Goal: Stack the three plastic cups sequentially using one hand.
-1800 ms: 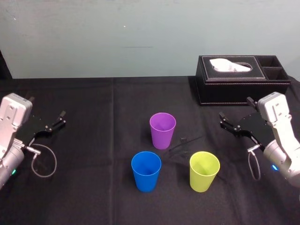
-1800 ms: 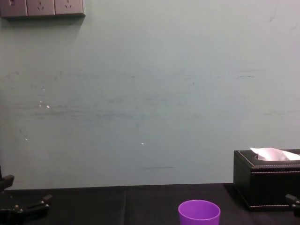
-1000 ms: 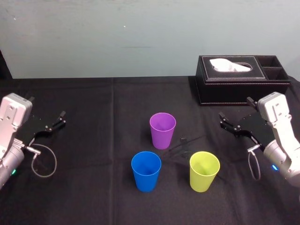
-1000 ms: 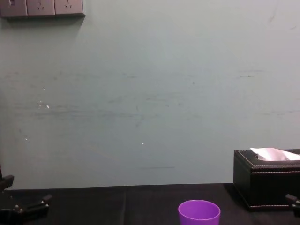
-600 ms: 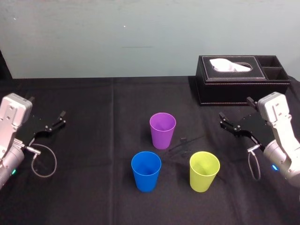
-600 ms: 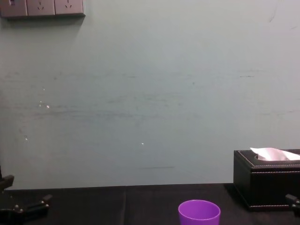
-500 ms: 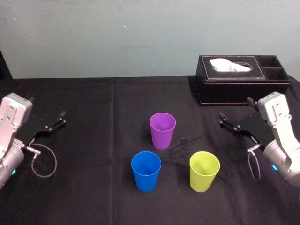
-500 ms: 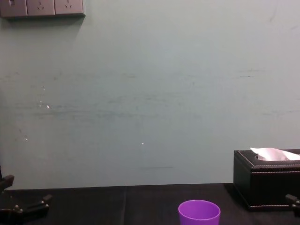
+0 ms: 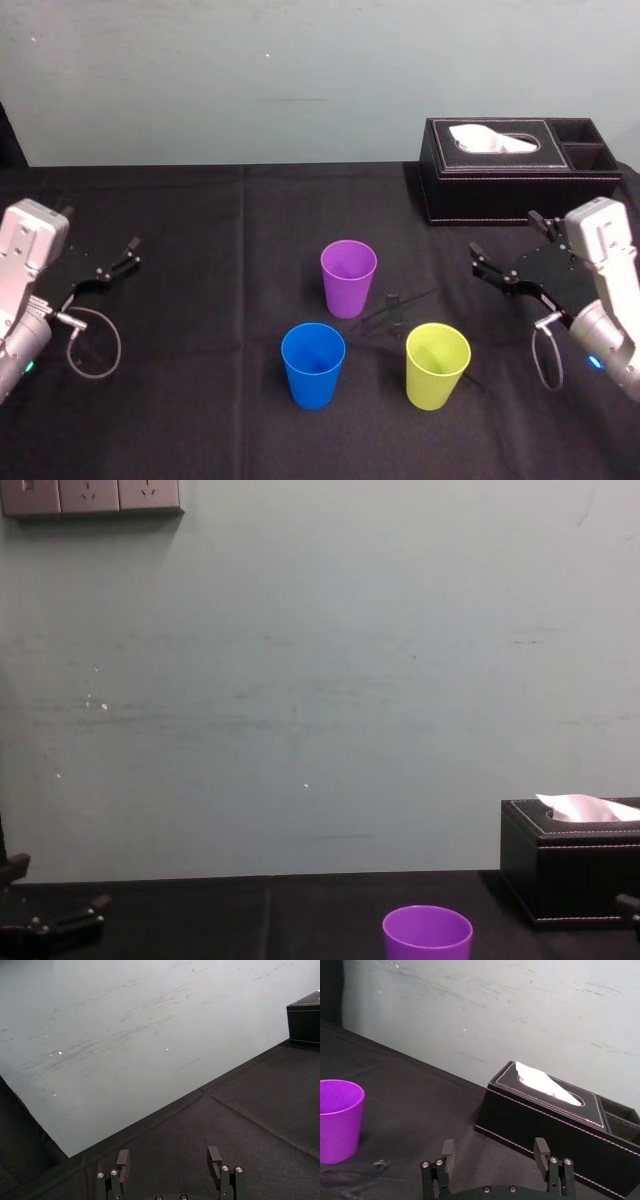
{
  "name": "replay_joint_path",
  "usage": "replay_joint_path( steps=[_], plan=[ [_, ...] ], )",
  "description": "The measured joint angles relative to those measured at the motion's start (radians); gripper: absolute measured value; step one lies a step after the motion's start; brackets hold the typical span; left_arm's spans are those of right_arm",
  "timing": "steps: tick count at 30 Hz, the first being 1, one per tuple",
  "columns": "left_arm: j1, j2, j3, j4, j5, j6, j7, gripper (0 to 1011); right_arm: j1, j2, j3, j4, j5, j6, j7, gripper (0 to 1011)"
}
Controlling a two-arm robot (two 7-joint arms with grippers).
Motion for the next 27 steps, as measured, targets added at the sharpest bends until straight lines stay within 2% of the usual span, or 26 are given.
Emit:
replay_joint_path(
  steps=[5, 12, 20, 22, 27],
  plan=[
    [0.0, 0.0, 0.0, 0.0, 0.0, 0.0, 0.0, 1011, -0.04, 0.028, 0.036, -0.042, 0.047, -0.007, 0.05, 1000],
    [0.0, 0.0, 0.0, 0.0, 0.0, 0.0, 0.0, 1011, -0.101, 0.093, 0.082, -0.12, 0.091, -0.008, 0.131, 1000],
    [0.0, 0.0, 0.0, 0.0, 0.0, 0.0, 0.0, 1012, -0.189, 0.188, 0.146, -0.202, 0.183, -0.033, 0.287, 1000],
    [0.0, 0.0, 0.0, 0.0, 0.0, 0.0, 0.0, 1011, -0.195, 0.194, 0.151, -0.207, 0.193, -0.034, 0.301, 1000],
    [0.0, 0.0, 0.0, 0.0, 0.0, 0.0, 0.0, 1011, -0.236, 0.236, 0.183, -0.236, 0.233, -0.042, 0.377, 1000]
  ],
)
